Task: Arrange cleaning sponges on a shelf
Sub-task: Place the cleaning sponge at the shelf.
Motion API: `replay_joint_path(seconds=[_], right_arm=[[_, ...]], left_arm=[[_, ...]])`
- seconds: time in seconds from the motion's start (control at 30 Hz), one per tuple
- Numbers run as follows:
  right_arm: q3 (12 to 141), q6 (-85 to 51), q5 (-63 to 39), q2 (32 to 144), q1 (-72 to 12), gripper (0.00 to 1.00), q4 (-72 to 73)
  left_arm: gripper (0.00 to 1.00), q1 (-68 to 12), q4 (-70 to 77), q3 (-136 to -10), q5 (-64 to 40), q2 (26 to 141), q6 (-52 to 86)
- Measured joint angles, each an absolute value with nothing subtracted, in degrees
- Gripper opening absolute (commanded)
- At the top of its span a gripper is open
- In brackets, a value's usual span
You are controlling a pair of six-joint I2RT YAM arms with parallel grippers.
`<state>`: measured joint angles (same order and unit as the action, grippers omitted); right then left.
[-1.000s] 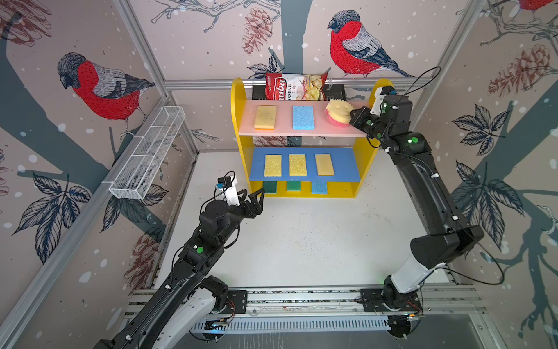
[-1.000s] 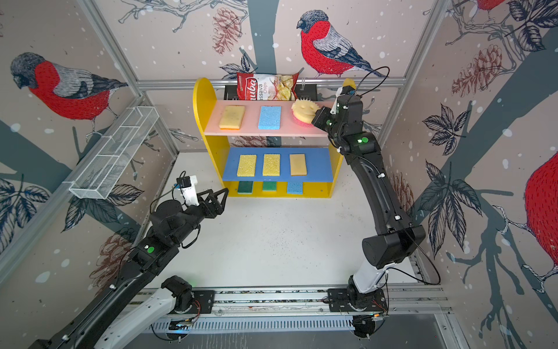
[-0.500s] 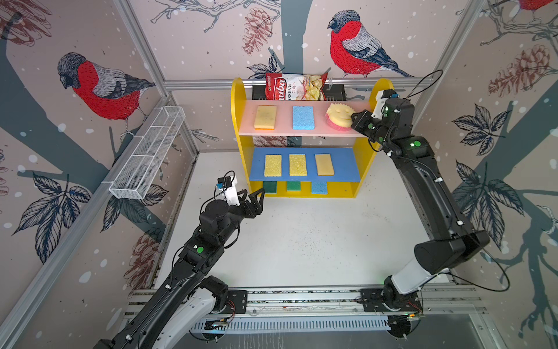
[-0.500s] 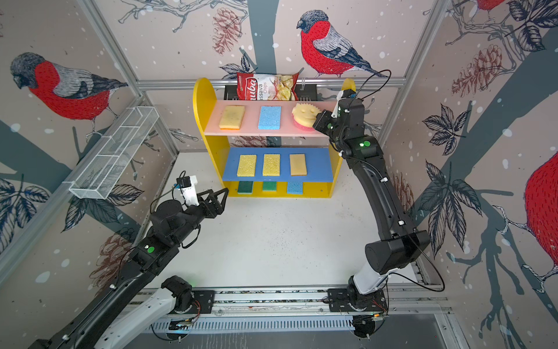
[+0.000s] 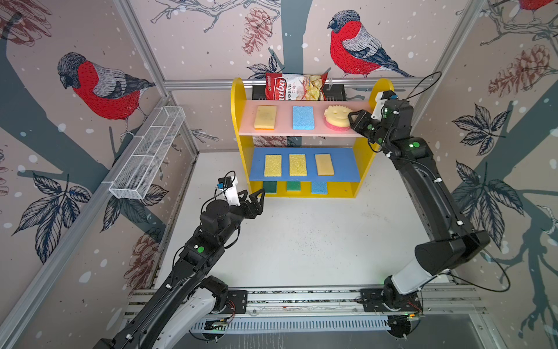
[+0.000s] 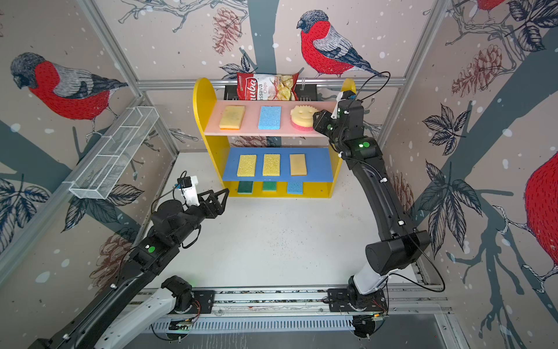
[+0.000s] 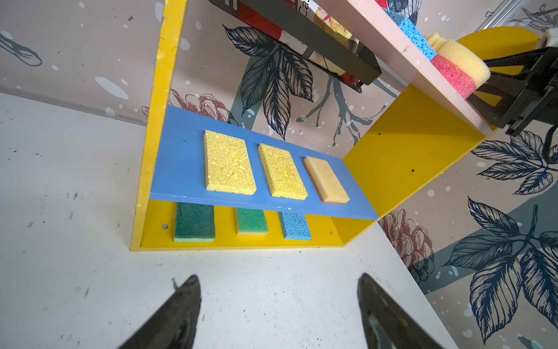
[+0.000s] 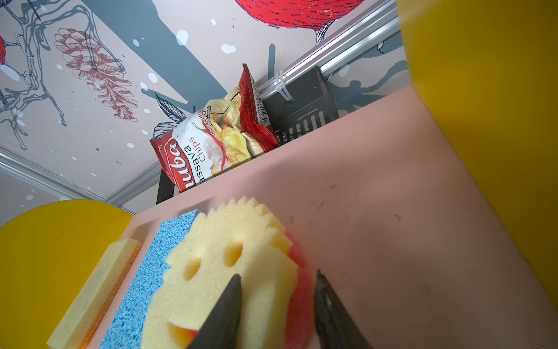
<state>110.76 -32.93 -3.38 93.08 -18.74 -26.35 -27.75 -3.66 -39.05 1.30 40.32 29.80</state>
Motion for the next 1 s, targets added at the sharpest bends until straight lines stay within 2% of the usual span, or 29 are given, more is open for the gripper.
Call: replay_joint_path(seconds=[0.47,0.67,0.87,1.0], right_arm=[[115.6,-32.9,-3.0,93.6,-18.7,0.54,-27.4],[114.1,-32.9,-3.0,93.7,-18.7,0.54,-27.4],[112.4,-32.9,-3.2,93.8,-18.7,0.61,-27.4],[112.4,-32.9,-3.2,93.8,-18.7,0.62,-27.0]], left_arm=[[0.8,-27.7,-3.6,-39.0,1.3,40.2,30.0],[0.8,-27.7,-3.7,-38.7,1.3,39.8,30.0],[0.8,-27.7,-3.7,-38.7,1.3,39.6,30.0],[0.8,-27.7,-3.7,-38.7,1.3,39.6,30.0]])
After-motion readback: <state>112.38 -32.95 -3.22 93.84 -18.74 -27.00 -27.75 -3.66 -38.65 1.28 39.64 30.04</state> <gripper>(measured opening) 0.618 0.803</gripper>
